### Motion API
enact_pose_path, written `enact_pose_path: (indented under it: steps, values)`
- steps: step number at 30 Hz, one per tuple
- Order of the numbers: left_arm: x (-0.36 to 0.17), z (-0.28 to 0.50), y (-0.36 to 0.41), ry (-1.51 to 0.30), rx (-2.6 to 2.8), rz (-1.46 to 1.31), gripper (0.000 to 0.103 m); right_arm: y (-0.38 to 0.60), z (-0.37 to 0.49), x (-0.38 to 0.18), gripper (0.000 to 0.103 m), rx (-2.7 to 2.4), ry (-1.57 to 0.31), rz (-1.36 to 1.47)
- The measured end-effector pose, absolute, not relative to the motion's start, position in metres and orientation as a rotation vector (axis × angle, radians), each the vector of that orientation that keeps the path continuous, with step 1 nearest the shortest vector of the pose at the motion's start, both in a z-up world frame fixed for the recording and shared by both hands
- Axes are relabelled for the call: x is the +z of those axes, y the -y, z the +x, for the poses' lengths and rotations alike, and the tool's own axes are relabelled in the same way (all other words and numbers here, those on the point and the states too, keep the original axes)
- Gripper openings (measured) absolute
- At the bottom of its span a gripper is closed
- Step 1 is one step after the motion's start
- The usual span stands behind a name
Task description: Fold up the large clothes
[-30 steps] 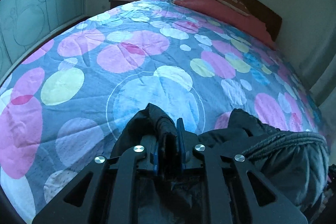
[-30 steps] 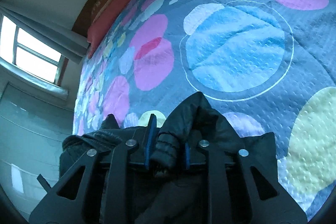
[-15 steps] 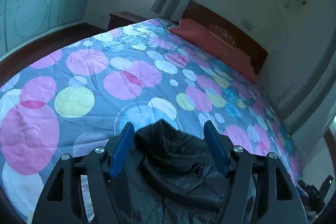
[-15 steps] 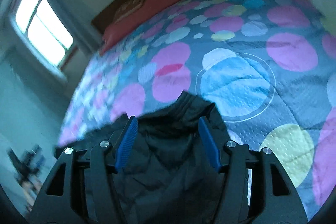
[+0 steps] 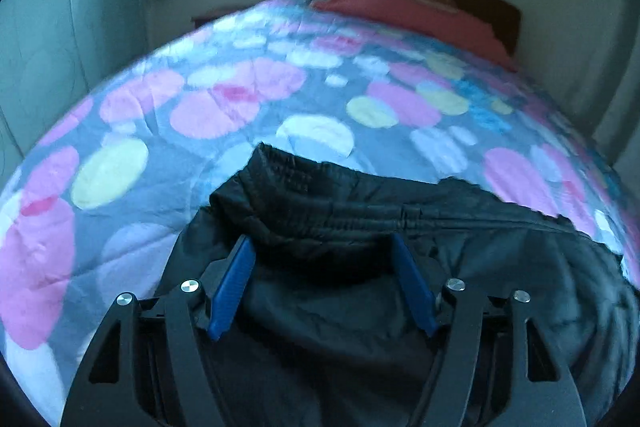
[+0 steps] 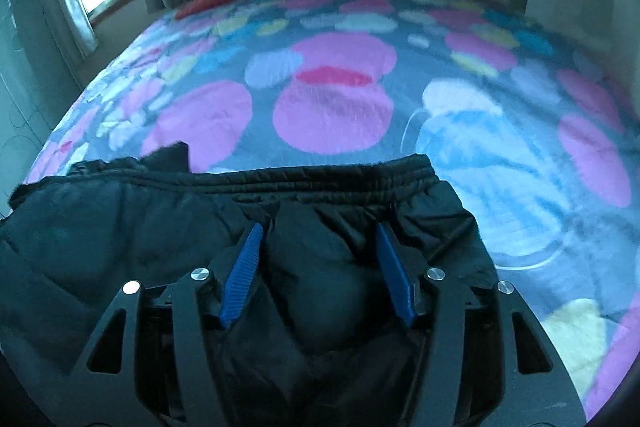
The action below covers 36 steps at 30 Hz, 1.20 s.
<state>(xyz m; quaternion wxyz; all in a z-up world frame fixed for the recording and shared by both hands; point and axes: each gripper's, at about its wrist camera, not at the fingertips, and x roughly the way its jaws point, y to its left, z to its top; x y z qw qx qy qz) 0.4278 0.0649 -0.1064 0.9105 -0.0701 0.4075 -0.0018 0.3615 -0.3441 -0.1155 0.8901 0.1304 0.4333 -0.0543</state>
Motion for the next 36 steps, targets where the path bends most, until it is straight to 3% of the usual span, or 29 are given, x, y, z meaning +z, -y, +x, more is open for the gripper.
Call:
enact_pose_path:
  steps: [7,17,23,27,36]
  values:
    - [-0.127,0.449,-0.054,-0.882,0.027,-0.111,0.074,0.345,0.37,-0.127,0.062,-0.117,-0.885,0.306]
    - [-0.056,0.384,-0.031,-0.736,-0.093,-0.198,0.073,0.275,0.333,-0.053,0.062,0.001,-0.717,0.243]
    - [-0.1,0.392,0.031,-0.819,-0.124,-0.093,0.074,0.21,0.358,-0.086,0.062,0.052,-0.817,0.072]
    - [-0.126,0.408,0.04,-0.863,-0.101,-0.056,0.074,0.214,0.377,-0.121,0.067,0.053,-0.885,0.119]
    - [-0.109,0.393,0.034,-0.871,-0.109,-0.005,0.073,0.237,0.343,-0.09,0.066,0.026,-0.821,0.159]
